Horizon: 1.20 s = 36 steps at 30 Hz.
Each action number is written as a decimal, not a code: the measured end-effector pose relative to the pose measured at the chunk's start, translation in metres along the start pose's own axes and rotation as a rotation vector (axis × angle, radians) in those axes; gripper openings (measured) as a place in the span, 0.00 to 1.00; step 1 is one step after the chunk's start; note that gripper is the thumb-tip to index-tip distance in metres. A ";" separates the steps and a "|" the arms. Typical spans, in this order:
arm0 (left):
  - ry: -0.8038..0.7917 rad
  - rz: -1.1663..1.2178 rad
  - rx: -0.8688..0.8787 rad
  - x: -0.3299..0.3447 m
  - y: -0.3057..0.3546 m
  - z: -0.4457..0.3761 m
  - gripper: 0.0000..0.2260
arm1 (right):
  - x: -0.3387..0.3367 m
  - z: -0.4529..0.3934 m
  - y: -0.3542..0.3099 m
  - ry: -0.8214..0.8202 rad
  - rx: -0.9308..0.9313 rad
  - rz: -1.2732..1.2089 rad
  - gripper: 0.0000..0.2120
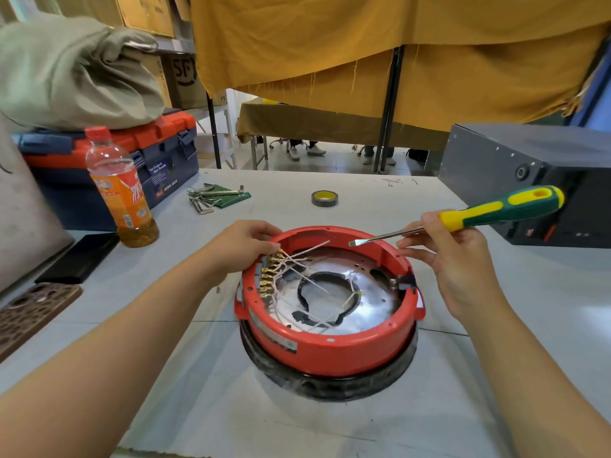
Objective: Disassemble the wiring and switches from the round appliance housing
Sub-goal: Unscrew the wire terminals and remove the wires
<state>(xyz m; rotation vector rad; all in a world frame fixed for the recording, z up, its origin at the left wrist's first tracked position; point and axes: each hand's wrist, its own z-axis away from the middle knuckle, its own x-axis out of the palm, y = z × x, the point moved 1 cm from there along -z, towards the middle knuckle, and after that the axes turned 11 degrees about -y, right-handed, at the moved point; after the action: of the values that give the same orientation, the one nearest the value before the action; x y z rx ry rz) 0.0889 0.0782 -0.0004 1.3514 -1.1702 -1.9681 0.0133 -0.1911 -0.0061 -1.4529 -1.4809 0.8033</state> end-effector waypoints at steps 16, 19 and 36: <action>-0.185 -0.179 0.205 0.007 0.007 -0.021 0.08 | 0.015 -0.001 0.001 -0.171 0.029 0.087 0.04; -0.204 -0.157 0.219 0.007 0.005 -0.017 0.09 | 0.017 -0.002 0.000 -0.182 0.026 0.102 0.04; -0.282 -0.272 0.252 0.028 0.029 -0.031 0.13 | 0.019 -0.007 -0.008 -0.243 0.001 0.163 0.08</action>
<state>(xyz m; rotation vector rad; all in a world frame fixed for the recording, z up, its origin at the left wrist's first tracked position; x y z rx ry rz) 0.1041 0.0301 0.0053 1.4542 -1.4714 -2.3258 0.0180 -0.1736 0.0063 -1.5322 -1.5530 1.1130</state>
